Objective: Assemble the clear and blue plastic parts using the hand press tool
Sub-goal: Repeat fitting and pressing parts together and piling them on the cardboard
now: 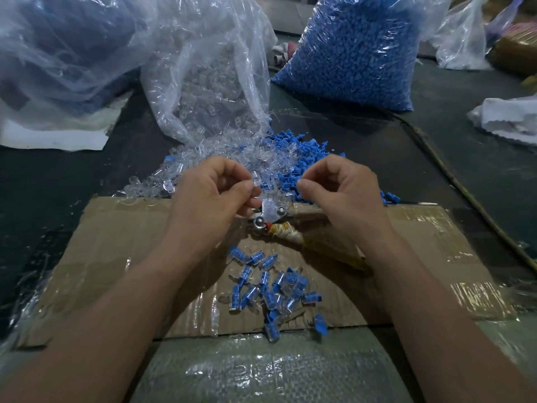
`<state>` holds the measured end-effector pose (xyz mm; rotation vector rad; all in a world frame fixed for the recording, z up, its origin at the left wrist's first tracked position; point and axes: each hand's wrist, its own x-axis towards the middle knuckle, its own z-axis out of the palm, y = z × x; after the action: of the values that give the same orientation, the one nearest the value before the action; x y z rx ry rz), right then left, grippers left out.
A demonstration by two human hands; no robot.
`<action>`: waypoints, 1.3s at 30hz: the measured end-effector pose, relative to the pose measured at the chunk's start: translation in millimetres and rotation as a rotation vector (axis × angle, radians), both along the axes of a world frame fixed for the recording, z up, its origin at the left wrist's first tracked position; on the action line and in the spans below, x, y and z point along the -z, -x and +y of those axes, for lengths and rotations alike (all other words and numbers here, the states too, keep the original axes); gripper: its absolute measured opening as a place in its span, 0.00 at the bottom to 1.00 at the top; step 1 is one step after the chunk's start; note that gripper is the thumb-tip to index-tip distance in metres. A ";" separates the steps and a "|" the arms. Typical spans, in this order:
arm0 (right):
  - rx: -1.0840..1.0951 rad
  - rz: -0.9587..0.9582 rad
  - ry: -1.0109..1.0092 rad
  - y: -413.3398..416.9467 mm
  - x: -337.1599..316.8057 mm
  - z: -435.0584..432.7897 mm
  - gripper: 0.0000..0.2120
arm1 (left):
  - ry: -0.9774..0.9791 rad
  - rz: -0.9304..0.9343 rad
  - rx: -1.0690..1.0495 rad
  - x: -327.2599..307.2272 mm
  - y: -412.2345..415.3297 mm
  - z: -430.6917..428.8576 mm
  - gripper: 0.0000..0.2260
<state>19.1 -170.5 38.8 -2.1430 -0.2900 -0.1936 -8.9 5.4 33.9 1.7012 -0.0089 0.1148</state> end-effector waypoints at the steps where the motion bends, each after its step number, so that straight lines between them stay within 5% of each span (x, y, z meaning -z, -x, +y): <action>1: -0.041 -0.013 -0.033 4.3 -1.6 4.3 0.10 | -0.002 -0.006 0.001 -0.4 0.5 -0.9 0.07; 11: -0.149 -0.126 -0.078 15.5 2.5 22.7 0.08 | -0.089 -0.059 0.046 4.5 2.0 -7.4 0.09; 21: -0.191 -0.242 0.084 14.8 4.4 20.7 0.05 | -0.130 -0.088 0.034 2.5 3.4 -6.9 0.11; 31: -0.194 -0.325 0.035 12.8 2.7 19.3 0.09 | 0.128 0.034 0.141 -4.4 4.3 -5.4 0.08; 39: -0.305 -0.204 -0.116 12.2 4.9 18.5 0.11 | 0.205 0.104 0.163 -3.6 1.7 -2.2 0.04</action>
<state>6.9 -152.0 33.9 -1.9382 -0.7016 -0.2460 -10.6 3.2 37.5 1.4932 -0.0565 -0.0916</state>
